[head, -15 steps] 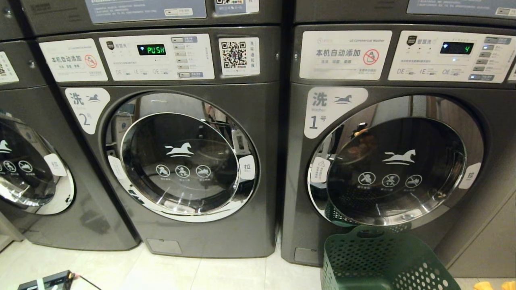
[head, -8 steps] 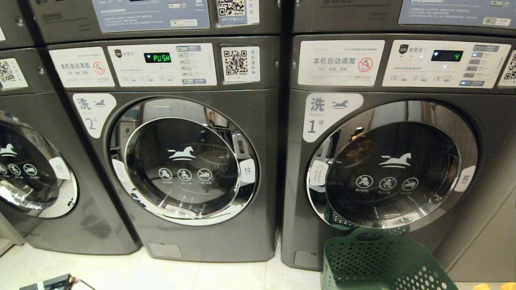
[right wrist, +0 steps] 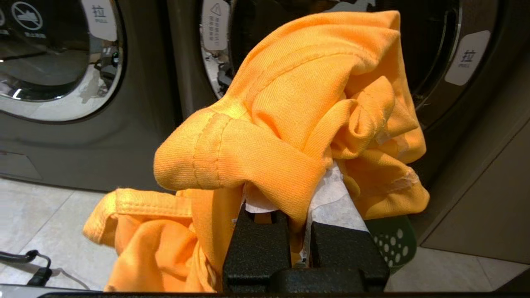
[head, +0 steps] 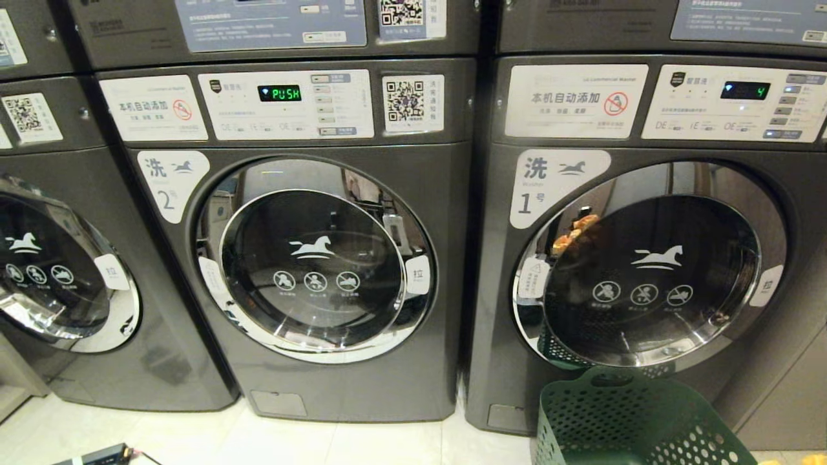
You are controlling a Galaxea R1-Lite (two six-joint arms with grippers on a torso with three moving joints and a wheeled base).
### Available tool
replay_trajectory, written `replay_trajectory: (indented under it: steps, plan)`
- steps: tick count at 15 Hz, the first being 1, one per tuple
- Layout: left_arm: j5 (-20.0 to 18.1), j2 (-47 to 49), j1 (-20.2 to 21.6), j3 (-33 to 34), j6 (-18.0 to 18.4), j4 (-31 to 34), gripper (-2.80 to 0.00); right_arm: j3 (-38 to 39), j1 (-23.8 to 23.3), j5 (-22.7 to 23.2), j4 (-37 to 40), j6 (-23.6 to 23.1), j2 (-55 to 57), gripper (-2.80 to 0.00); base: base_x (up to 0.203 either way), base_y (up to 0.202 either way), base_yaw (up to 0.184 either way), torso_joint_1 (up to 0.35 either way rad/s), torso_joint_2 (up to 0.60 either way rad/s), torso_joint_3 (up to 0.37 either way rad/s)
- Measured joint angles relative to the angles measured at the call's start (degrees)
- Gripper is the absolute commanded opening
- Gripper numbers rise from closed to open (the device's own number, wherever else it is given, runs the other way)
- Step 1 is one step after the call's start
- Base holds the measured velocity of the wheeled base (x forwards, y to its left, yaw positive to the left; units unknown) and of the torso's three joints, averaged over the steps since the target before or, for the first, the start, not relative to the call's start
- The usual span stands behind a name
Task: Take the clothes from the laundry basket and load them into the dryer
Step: Put the clothes in the dryer
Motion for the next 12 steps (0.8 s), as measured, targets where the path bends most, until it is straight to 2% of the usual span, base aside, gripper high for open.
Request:
replay_trajectory:
  steps: [12]
  plan:
    - [0.0,0.0,0.0,0.0,0.0,0.0,-2.8,0.0,0.0,-0.1,0.1,0.0,0.0,-2.8,0.0,0.194,-0.002,0.003,0.0,0.001]
